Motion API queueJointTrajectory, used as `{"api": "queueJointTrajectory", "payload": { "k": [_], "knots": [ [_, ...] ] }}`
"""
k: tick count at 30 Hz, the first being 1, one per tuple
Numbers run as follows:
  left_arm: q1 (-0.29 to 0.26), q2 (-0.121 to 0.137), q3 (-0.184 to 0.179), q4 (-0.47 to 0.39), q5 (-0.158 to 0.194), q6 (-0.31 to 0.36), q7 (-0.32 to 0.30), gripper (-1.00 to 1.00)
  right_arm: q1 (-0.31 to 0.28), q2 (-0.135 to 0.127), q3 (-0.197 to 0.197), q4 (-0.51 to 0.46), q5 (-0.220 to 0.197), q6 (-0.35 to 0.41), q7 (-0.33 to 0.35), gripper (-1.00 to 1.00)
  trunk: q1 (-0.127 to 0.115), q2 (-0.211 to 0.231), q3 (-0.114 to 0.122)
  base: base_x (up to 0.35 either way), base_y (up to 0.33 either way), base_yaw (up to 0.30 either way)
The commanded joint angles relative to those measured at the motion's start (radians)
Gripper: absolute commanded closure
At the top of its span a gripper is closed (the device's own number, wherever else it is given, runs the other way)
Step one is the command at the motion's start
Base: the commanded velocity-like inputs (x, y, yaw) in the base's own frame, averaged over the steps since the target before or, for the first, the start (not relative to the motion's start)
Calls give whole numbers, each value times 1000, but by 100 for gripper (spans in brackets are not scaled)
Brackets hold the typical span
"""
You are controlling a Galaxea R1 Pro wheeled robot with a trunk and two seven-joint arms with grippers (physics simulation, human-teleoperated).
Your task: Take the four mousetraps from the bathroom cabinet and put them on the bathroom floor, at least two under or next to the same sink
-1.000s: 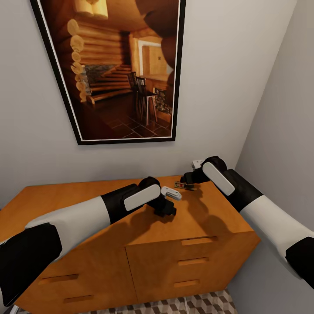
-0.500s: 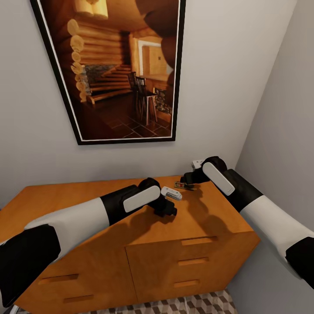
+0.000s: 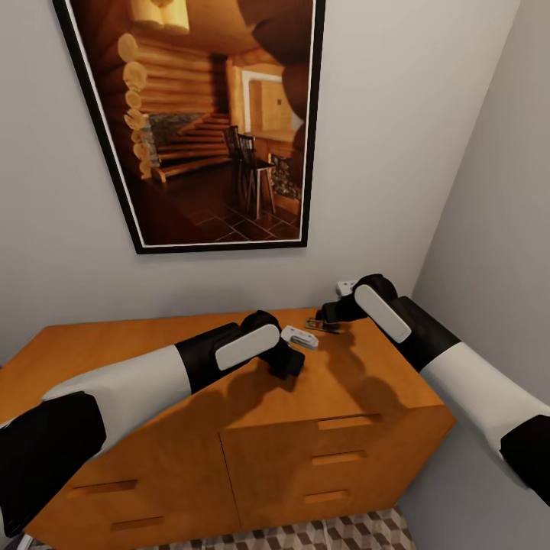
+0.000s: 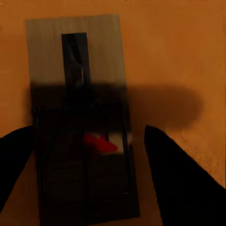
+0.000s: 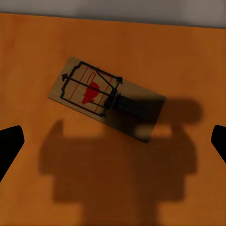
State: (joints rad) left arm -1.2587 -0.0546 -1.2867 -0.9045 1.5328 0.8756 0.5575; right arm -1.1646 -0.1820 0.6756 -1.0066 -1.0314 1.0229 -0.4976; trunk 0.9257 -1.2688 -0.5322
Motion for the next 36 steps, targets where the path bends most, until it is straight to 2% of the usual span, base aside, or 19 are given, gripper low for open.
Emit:
{"api": "queueJointTrajectory", "payload": {
  "k": [1, 8, 23, 36],
  "knots": [
    [25, 1, -3, 50, 21, -5, 10, 100, -1, -1, 11, -1, -10, 0, -10, -100, 0, 0, -1, 0, 0, 0],
    [25, 1, -3, 50, 20, -5, 9, 100, -1, -2, 40, -1, -10, -1, -9, -100, 0, 0, -1, 0, 0, 0],
    [25, 3, -2, 43, 20, -4, 9, 100, -1, -2, 42, 0, -10, -1, -9, -100, 0, 0, -1, 0, 0, 0],
    [24, -7, 10, -15, 21, 9, 17, 100, -1, 2, 41, 3, -9, -2, -10, -100, 0, 0, -1, 0, 0, 0]
  ]
}}
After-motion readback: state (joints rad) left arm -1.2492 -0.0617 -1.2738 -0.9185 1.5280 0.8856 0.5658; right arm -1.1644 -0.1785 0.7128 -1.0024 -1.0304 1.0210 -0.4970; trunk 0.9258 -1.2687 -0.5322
